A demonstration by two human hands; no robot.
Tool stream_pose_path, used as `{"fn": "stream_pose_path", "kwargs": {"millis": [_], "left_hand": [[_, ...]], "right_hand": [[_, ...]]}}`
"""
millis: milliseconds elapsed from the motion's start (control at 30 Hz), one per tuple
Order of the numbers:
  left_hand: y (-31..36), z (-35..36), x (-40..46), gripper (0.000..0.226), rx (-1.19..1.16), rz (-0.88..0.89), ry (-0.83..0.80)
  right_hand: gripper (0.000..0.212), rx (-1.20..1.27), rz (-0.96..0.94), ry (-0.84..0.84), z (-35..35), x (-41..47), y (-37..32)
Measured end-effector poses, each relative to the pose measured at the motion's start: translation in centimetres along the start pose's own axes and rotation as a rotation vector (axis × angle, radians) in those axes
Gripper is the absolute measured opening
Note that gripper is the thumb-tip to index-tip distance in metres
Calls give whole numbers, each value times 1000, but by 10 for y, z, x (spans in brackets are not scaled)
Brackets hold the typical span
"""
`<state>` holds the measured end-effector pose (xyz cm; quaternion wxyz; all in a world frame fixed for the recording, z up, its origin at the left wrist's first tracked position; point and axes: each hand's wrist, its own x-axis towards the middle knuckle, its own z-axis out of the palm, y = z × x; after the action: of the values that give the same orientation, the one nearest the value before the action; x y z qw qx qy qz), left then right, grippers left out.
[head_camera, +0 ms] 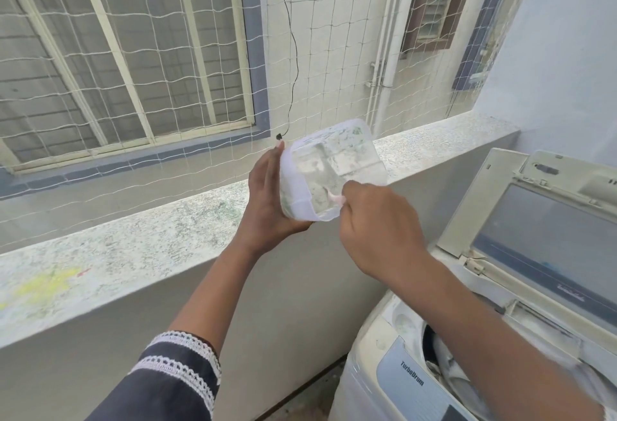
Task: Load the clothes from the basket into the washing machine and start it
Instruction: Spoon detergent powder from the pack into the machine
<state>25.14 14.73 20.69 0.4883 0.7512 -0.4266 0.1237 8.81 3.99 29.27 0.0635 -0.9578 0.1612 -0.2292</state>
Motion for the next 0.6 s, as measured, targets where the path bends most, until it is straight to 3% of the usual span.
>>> {"fn": "stream_pose_path", "kwargs": {"millis": [200, 467, 600], "left_hand": [[2, -1, 1, 135, -19, -45, 12], [-3, -1, 3, 139, -31, -74, 30], [-7, -2, 2, 139, -61, -118, 48]], "right_hand": [[21, 266, -13, 19, 4, -2, -7], [25, 927, 437, -80, 14, 24, 19], [18, 1154, 549, -75, 4, 41, 23]]}}
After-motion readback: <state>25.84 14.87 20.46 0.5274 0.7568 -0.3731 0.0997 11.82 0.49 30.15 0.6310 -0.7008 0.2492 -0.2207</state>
